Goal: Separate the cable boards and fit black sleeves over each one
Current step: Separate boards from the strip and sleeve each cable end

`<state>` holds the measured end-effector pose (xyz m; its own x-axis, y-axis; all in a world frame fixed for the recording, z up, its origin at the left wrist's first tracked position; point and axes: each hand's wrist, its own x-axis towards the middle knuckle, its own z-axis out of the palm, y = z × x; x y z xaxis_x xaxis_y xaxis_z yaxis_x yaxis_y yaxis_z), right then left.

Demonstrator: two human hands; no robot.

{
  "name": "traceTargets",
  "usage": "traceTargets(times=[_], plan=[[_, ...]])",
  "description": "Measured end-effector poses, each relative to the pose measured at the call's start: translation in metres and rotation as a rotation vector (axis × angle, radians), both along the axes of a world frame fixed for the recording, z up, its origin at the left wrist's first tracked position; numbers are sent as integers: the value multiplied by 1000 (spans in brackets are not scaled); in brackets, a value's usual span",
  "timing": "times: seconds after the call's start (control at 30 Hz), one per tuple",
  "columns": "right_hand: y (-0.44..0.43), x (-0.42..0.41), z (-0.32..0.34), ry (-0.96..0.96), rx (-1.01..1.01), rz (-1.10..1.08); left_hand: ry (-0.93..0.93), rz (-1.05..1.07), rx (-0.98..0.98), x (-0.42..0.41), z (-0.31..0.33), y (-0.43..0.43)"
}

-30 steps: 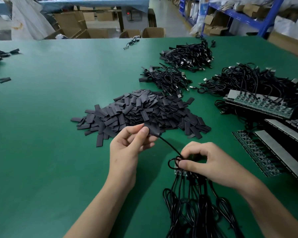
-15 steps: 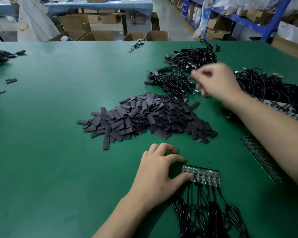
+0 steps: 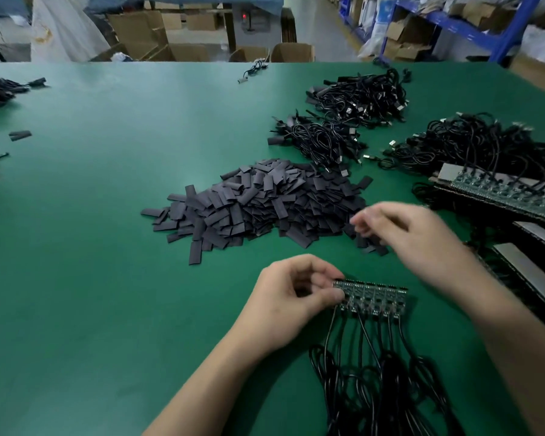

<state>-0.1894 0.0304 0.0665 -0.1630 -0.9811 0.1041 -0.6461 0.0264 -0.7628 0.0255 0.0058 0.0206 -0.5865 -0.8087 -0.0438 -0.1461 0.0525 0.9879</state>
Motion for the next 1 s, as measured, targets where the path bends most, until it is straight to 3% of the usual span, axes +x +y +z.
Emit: traceTargets(times=[0.27, 0.53, 1.0], plan=[[33, 10, -39, 14, 93, 118, 68, 104, 36, 0, -4, -2], [34, 11, -51, -169, 66, 112, -19, 95, 50, -2, -4, -2], [31, 15, -56, -366, 44, 214, 47, -18, 232, 7, 3, -8]])
